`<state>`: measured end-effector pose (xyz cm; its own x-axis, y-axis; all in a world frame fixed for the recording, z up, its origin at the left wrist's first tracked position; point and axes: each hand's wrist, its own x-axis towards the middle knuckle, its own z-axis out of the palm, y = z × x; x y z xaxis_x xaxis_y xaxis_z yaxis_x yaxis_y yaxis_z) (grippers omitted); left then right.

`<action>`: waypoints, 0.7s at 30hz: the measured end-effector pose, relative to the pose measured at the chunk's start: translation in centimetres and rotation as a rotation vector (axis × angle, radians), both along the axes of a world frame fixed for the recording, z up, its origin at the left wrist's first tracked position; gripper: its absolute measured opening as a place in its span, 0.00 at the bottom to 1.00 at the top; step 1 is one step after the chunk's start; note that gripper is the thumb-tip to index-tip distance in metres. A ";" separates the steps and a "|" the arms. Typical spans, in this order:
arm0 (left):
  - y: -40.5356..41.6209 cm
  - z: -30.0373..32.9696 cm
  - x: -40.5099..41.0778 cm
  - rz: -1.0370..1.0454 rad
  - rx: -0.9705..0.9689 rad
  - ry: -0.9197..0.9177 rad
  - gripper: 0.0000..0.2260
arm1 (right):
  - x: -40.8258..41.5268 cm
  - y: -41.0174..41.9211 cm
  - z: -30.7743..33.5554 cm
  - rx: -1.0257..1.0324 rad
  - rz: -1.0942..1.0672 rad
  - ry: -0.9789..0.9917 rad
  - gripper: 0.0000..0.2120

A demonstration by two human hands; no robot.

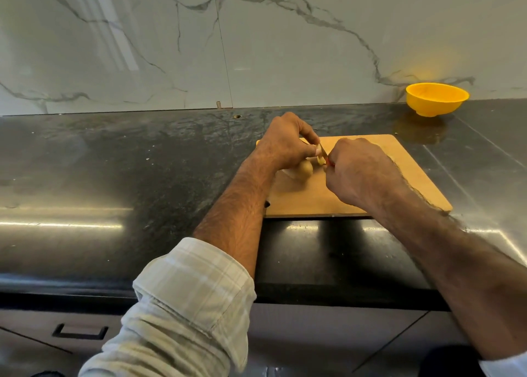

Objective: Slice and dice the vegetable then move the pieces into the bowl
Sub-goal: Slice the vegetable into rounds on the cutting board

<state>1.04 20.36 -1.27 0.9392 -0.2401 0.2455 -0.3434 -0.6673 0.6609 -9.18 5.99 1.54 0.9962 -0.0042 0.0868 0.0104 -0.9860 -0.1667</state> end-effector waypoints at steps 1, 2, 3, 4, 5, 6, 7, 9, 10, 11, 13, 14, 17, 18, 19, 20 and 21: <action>-0.1 0.0 0.0 -0.003 0.005 -0.003 0.04 | 0.1 0.1 0.0 -0.005 -0.003 0.002 0.13; -0.1 0.0 -0.1 -0.007 0.007 -0.010 0.04 | 0.3 0.3 0.1 -0.010 -0.006 0.006 0.13; -0.1 -0.1 -0.1 -0.013 0.006 -0.016 0.04 | 0.6 0.6 0.1 -0.012 -0.006 0.008 0.12; -0.1 -0.1 0.0 -0.017 0.008 -0.023 0.04 | 0.8 0.8 0.1 -0.008 -0.005 0.006 0.12; -0.1 -0.1 0.0 -0.017 0.014 -0.029 0.04 | 1.0 1.0 0.3 -0.003 -0.004 0.004 0.12; -0.1 -0.1 0.0 -0.015 0.024 -0.032 0.04 | 1.1 1.1 0.4 -0.006 0.000 0.010 0.11; -0.1 -0.1 0.0 -0.014 0.028 -0.035 0.04 | 1.1 1.2 0.6 -0.023 0.006 0.020 0.12; 0.0 -0.1 0.0 -0.018 0.028 -0.036 0.04 | 0.9 1.0 0.4 -0.064 0.018 0.027 0.13; 0.0 -0.1 0.0 -0.019 0.029 -0.034 0.04 | 0.6 0.9 0.2 -0.075 0.019 0.024 0.13; 0.0 -0.1 0.0 -0.015 0.033 -0.033 0.04 | 0.4 0.7 -0.2 -0.083 0.022 0.032 0.14; 0.2 -0.1 0.1 -0.008 0.036 -0.024 0.05 | -0.1 0.5 -0.9 -0.099 0.033 0.064 0.15; 0.2 -0.1 0.0 -0.006 0.040 -0.022 0.05 | -0.2 0.4 -1.2 -0.096 0.038 0.063 0.14; 0.3 0.0 -0.1 -0.017 0.050 -0.015 0.06 | 0.3 0.2 -1.2 -0.079 0.039 0.032 0.12; 0.4 0.0 -0.1 -0.021 0.040 -0.008 0.07 | 0.5 0.0 -1.1 -0.070 0.036 0.031 0.11; 0.6 0.0 0.0 -0.027 0.030 -0.001 0.08 | 0.8 -0.3 -1.1 -0.052 0.031 0.016 0.11; 0.8 0.0 0.1 -0.033 0.022 0.000 0.09 | 1.0 -0.8 -1.0 -0.031 0.023 -0.009 0.10; 1.0 0.0 0.3 -0.038 0.021 -0.002 0.09 | 1.3 -1.2 -0.9 -0.009 0.018 -0.033 0.09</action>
